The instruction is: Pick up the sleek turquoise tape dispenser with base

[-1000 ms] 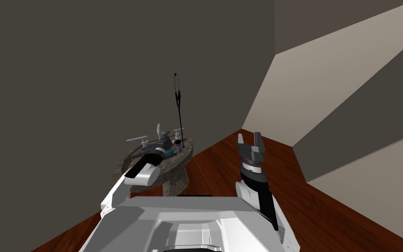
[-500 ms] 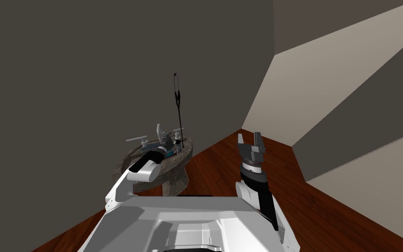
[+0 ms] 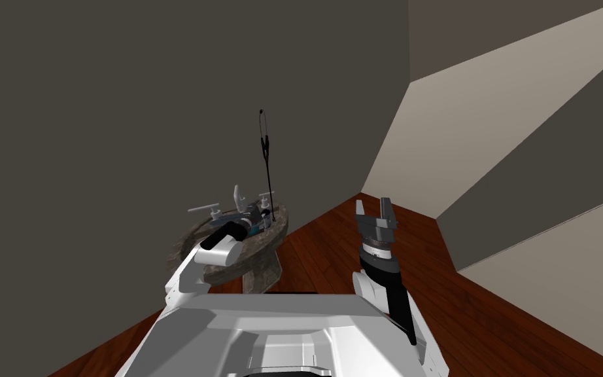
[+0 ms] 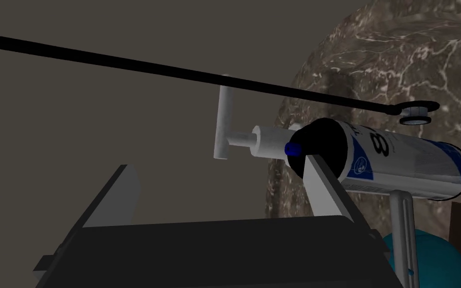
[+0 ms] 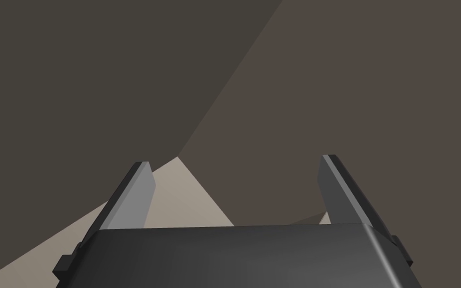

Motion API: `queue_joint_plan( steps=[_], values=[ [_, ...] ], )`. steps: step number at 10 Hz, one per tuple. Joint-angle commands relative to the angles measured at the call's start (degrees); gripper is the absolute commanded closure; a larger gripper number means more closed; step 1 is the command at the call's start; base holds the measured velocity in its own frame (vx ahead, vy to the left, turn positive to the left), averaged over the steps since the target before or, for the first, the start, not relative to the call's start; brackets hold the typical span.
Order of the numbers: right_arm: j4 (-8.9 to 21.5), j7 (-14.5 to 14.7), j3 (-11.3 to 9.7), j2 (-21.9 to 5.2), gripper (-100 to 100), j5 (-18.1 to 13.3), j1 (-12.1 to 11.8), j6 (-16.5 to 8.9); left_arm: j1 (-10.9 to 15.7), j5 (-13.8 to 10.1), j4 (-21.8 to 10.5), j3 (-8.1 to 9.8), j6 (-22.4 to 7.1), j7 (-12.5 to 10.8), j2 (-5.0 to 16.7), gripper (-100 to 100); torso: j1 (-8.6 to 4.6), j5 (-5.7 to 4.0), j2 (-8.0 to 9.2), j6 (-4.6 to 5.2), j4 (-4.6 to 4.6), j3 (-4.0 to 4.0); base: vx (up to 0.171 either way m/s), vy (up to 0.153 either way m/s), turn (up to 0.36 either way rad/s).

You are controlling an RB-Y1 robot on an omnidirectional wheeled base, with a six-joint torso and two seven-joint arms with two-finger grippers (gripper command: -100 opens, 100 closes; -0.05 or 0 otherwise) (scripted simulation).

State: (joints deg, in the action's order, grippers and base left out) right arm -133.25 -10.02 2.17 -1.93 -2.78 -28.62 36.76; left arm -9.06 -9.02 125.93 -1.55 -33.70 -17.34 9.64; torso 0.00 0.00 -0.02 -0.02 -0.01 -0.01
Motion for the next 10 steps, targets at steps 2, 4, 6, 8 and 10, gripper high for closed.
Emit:
queue_joint_plan(
  steps=[2,4,6,8,10],
  values=[
    [0.0,0.0,0.0,0.0,0,0.0,0.0,0.0,1.2,-0.4,-0.5,0.08,-4.2,-0.7,0.5,-100,0.0,0.0,-0.01,0.0,0.0,-0.01,0.0,0.0,0.0],
    [0.0,0.0,0.0,0.0,0,0.0,0.0,0.0,2.6,-0.6,-1.1,0.19,-6.9,-1.4,0.9,-100,0.0,0.0,0.0,0.0,0.0,0.0,0.003,-0.001,0.0],
    [0.0,0.0,0.0,0.0,0,0.0,0.0,0.0,3.9,-0.8,-1.7,0.31,-9.9,-2.0,1.3,-100,-0.01,0.0,-0.01,0.0,0.0,-0.01,0.009,-0.004,0.001],
    [0.0,0.0,0.0,0.0,0,0.0,0.0,0.0,3.9,-0.8,-1.7,0.31,-12.4,-2.0,1.3,-100,0.0,0.0,-0.03,0.0,-0.01,-0.02,0.005,-0.001,0.0],
    [0.0,0.0,0.0,0.0,0,0.0,0.0,0.0,5.2,-1.0,-2.3,0.44,-15.8,-2.6,1.8,-100,0.0,0.0,-0.02,0.0,0.0,-0.01,0.008,-0.003,0.002]
  ],
)
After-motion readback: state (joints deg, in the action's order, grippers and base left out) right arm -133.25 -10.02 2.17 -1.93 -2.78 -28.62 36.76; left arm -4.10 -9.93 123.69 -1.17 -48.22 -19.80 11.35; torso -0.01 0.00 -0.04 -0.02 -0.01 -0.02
